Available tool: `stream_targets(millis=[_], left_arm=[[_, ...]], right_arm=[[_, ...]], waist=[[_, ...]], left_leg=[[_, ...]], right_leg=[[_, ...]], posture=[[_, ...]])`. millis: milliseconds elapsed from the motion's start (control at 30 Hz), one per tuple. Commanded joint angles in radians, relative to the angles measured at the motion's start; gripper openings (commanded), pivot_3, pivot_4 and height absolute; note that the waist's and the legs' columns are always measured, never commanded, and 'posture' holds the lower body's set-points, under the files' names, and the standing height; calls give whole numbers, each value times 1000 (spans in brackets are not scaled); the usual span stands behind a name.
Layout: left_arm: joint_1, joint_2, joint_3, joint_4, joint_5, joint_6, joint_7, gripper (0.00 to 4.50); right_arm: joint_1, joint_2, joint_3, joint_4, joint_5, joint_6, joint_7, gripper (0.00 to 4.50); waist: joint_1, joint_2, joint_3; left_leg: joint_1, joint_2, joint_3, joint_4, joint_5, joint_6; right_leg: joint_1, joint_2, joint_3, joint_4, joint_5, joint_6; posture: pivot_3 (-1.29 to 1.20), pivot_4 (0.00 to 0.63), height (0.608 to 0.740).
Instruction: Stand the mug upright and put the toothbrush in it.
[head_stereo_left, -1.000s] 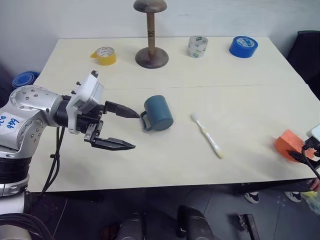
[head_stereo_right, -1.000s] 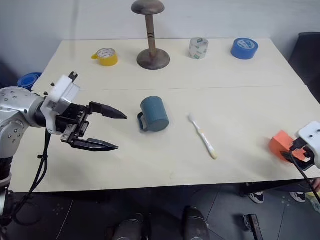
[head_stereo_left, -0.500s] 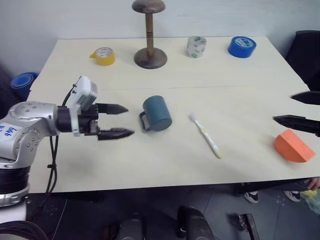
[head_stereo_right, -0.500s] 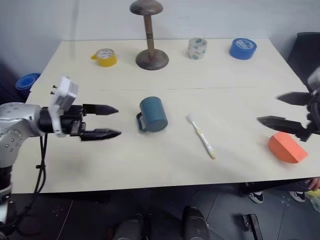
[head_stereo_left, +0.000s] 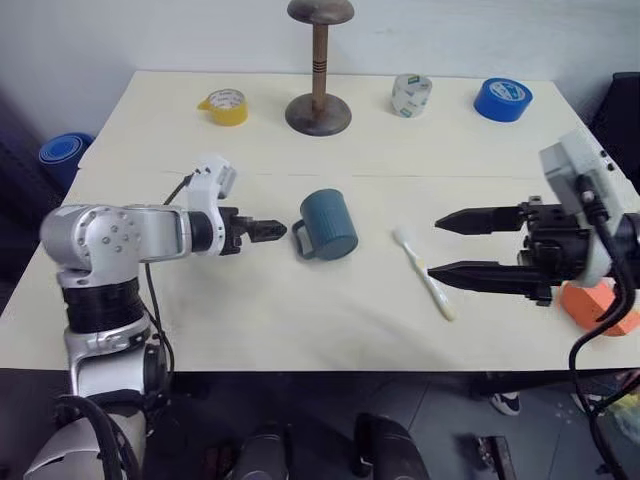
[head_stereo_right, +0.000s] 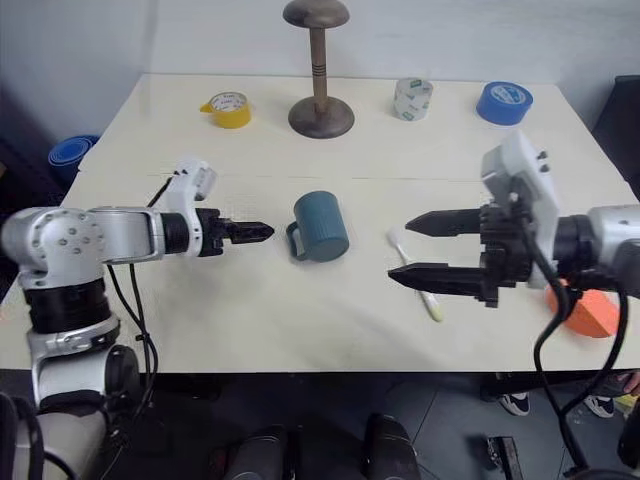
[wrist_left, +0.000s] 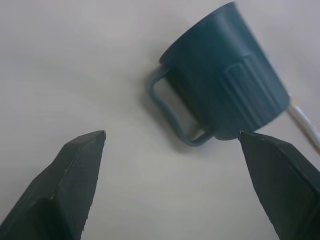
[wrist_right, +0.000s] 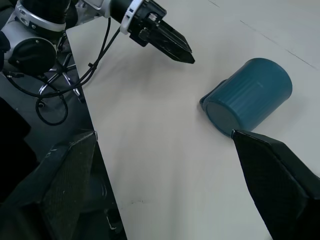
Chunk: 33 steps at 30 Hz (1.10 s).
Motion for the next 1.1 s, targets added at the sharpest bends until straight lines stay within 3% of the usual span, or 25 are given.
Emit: stream_targets(millis=[33, 167, 433, 1000, 1100], left_arm=[[-83, -29, 27, 100, -84, -3, 140, 4500], [-178, -69, 44, 286, -116, -3, 233, 4500], [-290, -75, -62, 514, -124, -3, 294, 4500], [-422, -180, -159, 740, 252, -103, 91, 4500], [-427, -193, -175, 778, 305, -137, 45, 3937]], right_arm=[[3, -6, -5, -6, -14, -57, -15, 4458], [31, 5, -5, -31, -5, -83, -41, 4458], [76, 29, -33, -56, 14, -125, -118, 4458], [147, 28, -60, -112, 65, -171, -230, 4458], [149, 28, -60, -116, 66, -175, -241, 4500]], waist=[[1, 0, 0], [1, 0, 0], [-2, 0, 0], [1, 0, 0], [1, 0, 0]], left_leg=[[0, 0, 0, 0, 0, 0], [-1, 0, -1, 0, 0, 0], [-1, 0, 0, -1, 0, 0], [-1, -1, 1, -1, 0, -1], [-1, -1, 1, -1, 0, -1]], right_leg=[[0, 0, 0, 0, 0, 0], [0, 0, -2, 0, 0, 0], [-1, 0, -2, 0, 0, 0], [0, 0, -3, -2, 0, 1], [0, 0, -3, -2, 0, 1]], posture=[[0, 150, 740], [0, 150, 740], [0, 150, 740], [0, 150, 740], [0, 150, 740]])
